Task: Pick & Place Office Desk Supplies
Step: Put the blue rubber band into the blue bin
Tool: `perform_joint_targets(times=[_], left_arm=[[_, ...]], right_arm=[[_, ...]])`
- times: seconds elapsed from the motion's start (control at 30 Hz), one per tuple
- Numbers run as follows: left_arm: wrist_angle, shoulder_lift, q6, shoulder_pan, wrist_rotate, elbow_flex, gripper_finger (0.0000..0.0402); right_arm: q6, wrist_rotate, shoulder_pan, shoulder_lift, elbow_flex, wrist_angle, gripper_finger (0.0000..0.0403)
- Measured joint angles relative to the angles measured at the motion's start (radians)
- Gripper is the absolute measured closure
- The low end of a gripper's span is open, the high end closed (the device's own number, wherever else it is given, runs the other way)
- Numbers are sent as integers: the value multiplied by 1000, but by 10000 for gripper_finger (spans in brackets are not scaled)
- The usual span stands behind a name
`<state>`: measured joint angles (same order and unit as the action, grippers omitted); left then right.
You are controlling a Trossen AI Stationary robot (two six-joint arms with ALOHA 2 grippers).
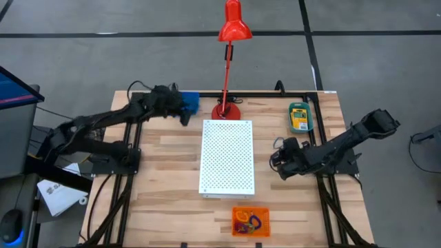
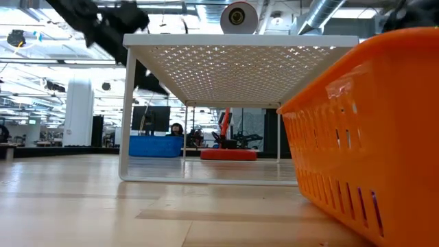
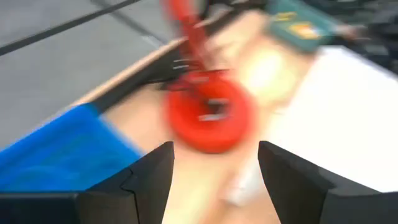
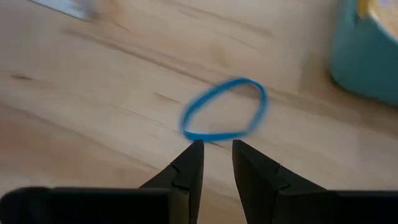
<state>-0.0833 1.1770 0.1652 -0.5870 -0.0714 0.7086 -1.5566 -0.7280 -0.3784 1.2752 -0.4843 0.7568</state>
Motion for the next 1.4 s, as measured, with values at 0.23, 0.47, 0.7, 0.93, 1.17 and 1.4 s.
perform_joint_targets(times=[0.23, 0.47, 0.7, 0.93, 1.17, 1.4], left_arm=[[9, -177, 70, 324, 110, 0, 183], [96, -234, 77, 614, 313, 0, 187], [173, -217, 56, 755, 391, 0, 188], [173, -211, 56, 801, 404, 0, 188], [178, -211, 57, 813, 403, 0, 188], [177, -211, 79, 830, 402, 0, 188]], right_arm=[[-157, 51, 87, 77, 0, 6, 321], [-182, 66, 169, 133, 0, -38, 321], [-171, 68, 253, 206, -3, -105, 321], [-150, 50, 283, 242, -3, -127, 321], [-87, 46, 302, 242, -2, -153, 345], [-66, 40, 298, 243, -1, -166, 396]])
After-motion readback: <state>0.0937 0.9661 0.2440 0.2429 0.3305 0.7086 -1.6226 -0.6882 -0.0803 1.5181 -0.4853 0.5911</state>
